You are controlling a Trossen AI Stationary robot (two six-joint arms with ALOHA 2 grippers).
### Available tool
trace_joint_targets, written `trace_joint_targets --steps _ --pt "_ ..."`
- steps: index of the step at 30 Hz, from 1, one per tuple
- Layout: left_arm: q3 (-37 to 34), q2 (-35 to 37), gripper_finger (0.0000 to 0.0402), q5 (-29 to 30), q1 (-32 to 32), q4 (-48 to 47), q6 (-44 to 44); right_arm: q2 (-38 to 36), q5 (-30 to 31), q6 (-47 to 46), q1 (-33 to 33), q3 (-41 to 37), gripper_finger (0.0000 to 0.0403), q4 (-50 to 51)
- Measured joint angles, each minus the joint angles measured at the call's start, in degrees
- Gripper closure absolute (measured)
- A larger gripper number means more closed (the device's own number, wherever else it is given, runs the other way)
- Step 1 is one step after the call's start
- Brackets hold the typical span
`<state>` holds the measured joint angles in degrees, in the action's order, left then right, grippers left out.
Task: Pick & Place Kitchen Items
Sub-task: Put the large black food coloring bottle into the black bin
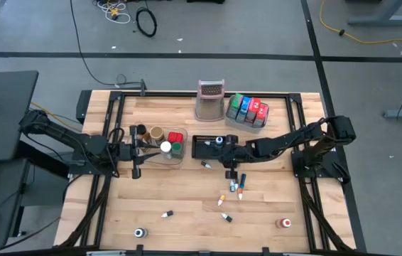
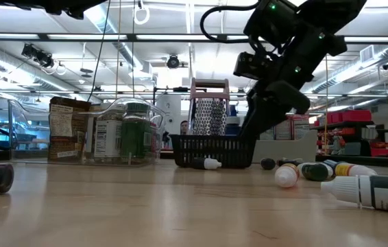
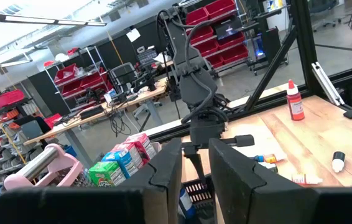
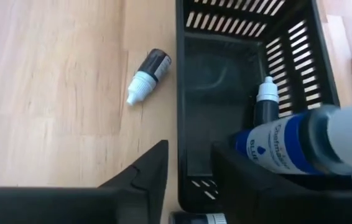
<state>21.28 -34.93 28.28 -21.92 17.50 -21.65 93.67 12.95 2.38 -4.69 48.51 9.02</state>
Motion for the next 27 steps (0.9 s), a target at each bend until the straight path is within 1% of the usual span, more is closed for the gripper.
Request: trace_joint_targets --steps 4,7,13,17,19,22,24,25,27 --pt "0.00 0.01 0.0313 -0.05 0.01 -0.01 0.36 -0.41 0.01 -0.62 -0.25 0.00 0.0252 -0.36" --pt "0.00 -0.36 0.0313 -2.69 0.01 0.11 3.03 -1.90 -0.46 -0.43 -0.81 0.00 0.0240 -0.95" --pt "0.00 -2.98 0.0313 -14.19 -0.02 1.05 8.06 -6.92 -0.48 2.75 -2.05 0.00 0.0231 -6.62" --pt "0.04 -5.65 0.0308 -20.91 -0.21 1.86 15.36 -10.24 -0.50 6.75 -2.36 0.00 0.0232 -11.15" --pt "0.04 -7.76 0.0300 -23.18 -1.05 3.26 18.53 -11.54 -0.46 8.55 -2.36 0.00 0.0232 -12.94" --pt "0.04 -11.85 0.0282 -24.44 -3.19 7.48 20.18 -12.53 -0.48 8.92 -2.34 0.00 0.0232 -15.23" --pt "0.04 -15.03 0.0269 -26.79 -5.04 10.42 21.41 -12.70 -0.48 8.54 -2.34 0.00 0.0231 -15.91" --pt "0.04 -16.70 0.0263 -29.16 -6.00 11.59 21.93 -12.72 -0.50 8.54 -2.34 0.00 0.0231 -15.83" --pt "0.04 -19.57 0.0252 -36.99 -7.96 13.17 22.88 -12.70 -0.50 8.48 -2.34 0.00 0.0232 -15.30"
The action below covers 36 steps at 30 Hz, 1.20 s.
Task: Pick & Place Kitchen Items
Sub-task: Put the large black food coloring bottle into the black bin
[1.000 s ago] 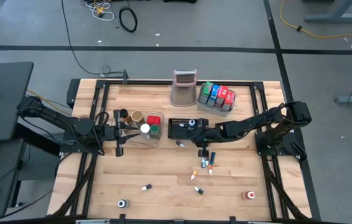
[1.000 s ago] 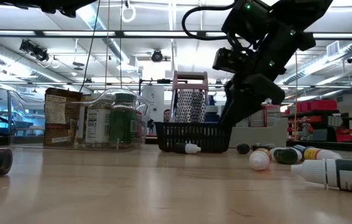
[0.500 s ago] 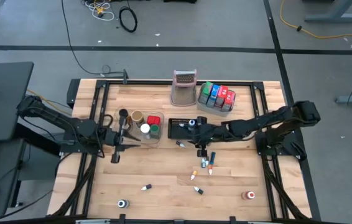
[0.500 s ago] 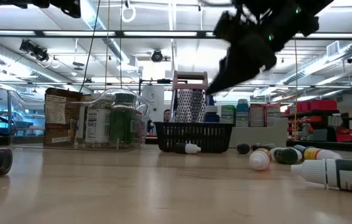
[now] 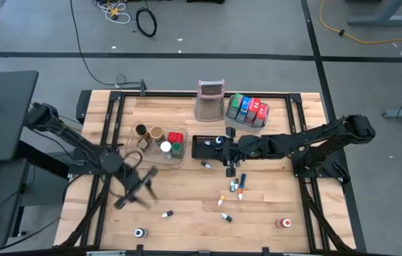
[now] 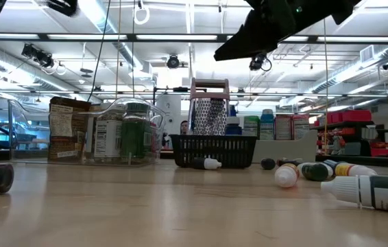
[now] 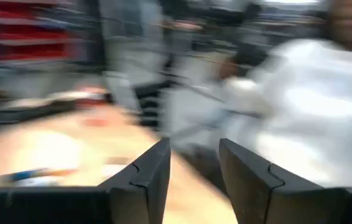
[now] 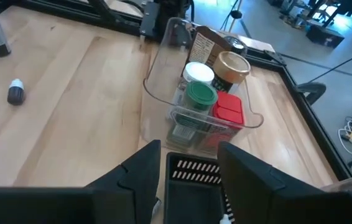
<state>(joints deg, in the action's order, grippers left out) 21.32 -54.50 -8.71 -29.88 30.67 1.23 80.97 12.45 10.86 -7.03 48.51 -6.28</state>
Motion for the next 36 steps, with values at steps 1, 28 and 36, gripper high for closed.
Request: trace_joint_targets --steps 1,28,36 --pt "0.00 -1.23 0.0248 -4.46 -0.94 0.29 0.00 0.00 0.00 -0.03 0.00 0.00 0.0232 0.05" --pt "-0.04 -21.16 0.0246 -6.89 -17.54 6.59 0.78 0.04 -5.97 -4.54 0.00 0.00 0.0234 1.45" --pt "-0.04 -21.42 0.0248 -2.55 -18.17 6.03 1.53 0.04 -5.95 -4.42 0.00 0.00 0.0234 2.30"
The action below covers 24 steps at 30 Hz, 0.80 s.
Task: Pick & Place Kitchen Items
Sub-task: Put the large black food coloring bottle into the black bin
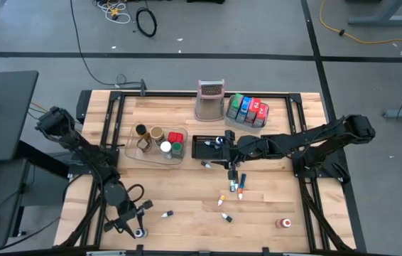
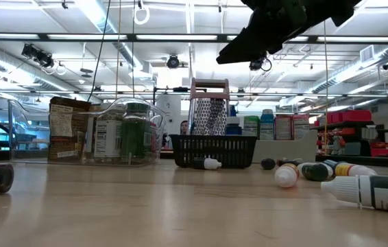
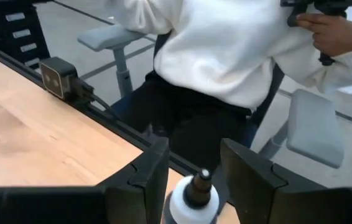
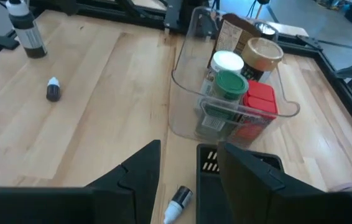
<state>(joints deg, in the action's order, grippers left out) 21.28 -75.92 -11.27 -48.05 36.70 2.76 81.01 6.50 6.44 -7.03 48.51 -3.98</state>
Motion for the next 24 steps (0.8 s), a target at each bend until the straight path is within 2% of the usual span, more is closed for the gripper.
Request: trace_joint_targets --steps 18,24 --pt "-0.02 -0.22 0.0250 1.41 -0.74 -3.37 1.12 0.00 0.02 0.02 0.00 0.00 0.0234 1.21" --pt "-0.02 -0.20 0.0298 1.42 -0.74 -3.40 0.95 0.00 0.04 0.04 0.00 0.00 0.0234 1.54"
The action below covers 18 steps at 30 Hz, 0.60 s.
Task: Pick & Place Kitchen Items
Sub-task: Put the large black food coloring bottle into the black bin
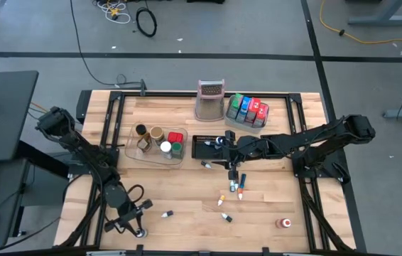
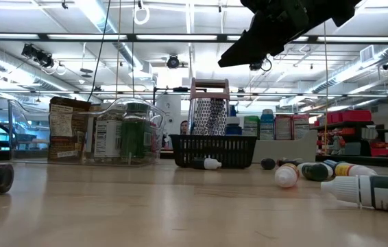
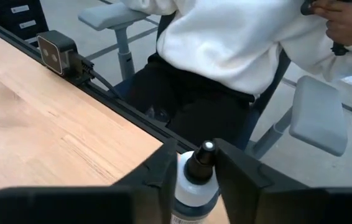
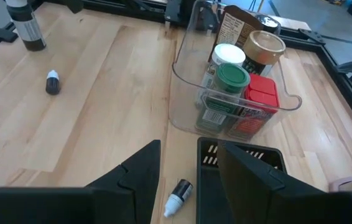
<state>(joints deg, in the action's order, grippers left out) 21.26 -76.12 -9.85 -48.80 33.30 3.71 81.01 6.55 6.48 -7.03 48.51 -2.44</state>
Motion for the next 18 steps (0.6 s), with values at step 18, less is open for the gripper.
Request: trace_joint_targets --steps 18 --pt "-0.04 8.85 0.0340 10.69 7.19 -0.38 -24.66 0.00 0.02 0.03 0.02 0.00 0.0234 -0.13"
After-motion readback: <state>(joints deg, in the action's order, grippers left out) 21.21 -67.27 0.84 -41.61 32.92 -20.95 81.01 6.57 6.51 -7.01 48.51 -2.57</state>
